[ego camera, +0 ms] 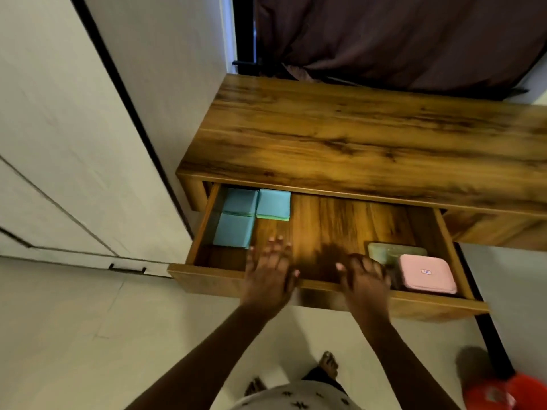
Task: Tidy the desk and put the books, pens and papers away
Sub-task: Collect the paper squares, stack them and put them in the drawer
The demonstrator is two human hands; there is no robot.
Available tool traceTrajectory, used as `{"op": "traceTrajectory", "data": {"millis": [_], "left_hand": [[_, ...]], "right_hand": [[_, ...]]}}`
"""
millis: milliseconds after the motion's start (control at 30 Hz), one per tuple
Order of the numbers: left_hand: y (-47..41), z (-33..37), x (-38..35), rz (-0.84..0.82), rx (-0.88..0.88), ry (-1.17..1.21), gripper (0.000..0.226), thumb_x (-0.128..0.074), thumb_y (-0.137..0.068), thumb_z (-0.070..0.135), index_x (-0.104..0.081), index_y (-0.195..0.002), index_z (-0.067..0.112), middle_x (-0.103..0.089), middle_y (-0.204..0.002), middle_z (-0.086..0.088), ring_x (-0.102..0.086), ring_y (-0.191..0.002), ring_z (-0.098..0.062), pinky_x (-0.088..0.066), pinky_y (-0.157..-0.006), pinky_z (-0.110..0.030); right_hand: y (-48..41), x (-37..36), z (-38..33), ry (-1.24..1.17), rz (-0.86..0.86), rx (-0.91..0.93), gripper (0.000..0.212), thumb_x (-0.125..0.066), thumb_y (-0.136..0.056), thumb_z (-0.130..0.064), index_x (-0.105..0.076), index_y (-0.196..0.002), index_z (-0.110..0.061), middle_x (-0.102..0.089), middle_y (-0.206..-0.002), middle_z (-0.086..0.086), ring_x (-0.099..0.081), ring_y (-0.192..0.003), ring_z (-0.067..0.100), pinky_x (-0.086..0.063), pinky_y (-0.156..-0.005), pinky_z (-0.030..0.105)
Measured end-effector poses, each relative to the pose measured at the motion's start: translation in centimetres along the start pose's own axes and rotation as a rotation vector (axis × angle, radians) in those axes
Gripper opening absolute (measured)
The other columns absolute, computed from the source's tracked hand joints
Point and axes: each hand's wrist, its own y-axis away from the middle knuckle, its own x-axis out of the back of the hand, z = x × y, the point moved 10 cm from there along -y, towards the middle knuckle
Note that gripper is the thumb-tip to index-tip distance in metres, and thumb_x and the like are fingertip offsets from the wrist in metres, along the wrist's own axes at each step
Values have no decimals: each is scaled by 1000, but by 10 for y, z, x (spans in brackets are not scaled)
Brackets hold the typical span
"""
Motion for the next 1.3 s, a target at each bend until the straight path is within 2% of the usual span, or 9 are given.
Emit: {"op": "traceTrajectory", "data": {"millis": [133,267,400,567,733,833,967,1133,1300], "left_hand": [[-12,49,-18,-36,-153,-118,64,-28,-94,60,-36,-143,20,-39,-149,-5,-31,-140,-23,-15,-114,-54],[-27,47,-23,-27,-187,-149,75,-27,-89,69,-32,-145,19,-36,-151,-7,-28,-141,-24,-10,-112,-57],[-61,41,-23,-36,-177,-178,87,-29,-83,78,-31,-147,18,-31,-153,-8,-23,-143,-25,-7,-113,-56],[-116,29,-20,-35,-110,-196,95,-28,-80,81,-19,-151,19,-15,-158,-5,-10,-146,-24,-2,-115,-53],[-162,20,-19,-46,-98,-202,96,-31,-79,79,-14,-152,19,-9,-160,-4,-4,-147,-22,0,-116,-54],[-191,19,-17,-55,-146,-222,96,-27,-79,81,-12,-152,20,-8,-159,-4,-5,-147,-23,0,-115,-56],[-230,24,-11,-128,-285,-356,101,-16,-74,86,-8,-151,22,-10,-159,-7,-10,-146,-27,0,-114,-54],[-262,30,-20,-214,-362,-352,95,-19,-75,82,15,-148,31,9,-159,-1,6,-147,-24,2,-116,-48],[-260,31,-24,-157,-381,-382,91,-3,-78,79,5,-151,25,-2,-159,-6,-4,-146,-29,-9,-116,-54]], "right_hand": [[12,-3,57,88,-15,-59,67,-13,-95,-53,-62,-113,-12,-60,-126,12,-49,-125,31,-19,-111,51],[-2,-7,57,18,-2,-25,68,-14,-95,-56,-56,-127,-14,-53,-137,9,-40,-134,27,-8,-115,43],[-34,-4,50,-41,36,33,67,-23,-93,-59,-45,-138,-14,-46,-144,8,-33,-138,24,-8,-116,44],[-85,-20,46,2,-78,128,82,-25,-87,-70,-21,-149,-16,-21,-156,5,-14,-145,21,-2,-116,47],[-135,-28,42,75,-126,233,88,-29,-85,-70,-12,-151,-14,-8,-159,5,-4,-147,20,-2,-116,51],[-165,-27,49,176,-155,293,94,-44,-82,-67,-8,-150,-15,-7,-159,6,-3,-147,23,2,-113,53],[-206,-28,60,257,-300,436,100,-50,-80,-67,9,-149,-25,8,-159,3,8,-147,23,6,-115,52],[-234,-32,61,292,-337,608,91,-46,-85,-64,10,-148,-31,10,-159,3,7,-146,27,-2,-117,52],[-234,-35,61,284,-267,617,85,-46,-87,-60,5,-149,-31,2,-160,4,0,-147,28,-4,-115,54]]}}
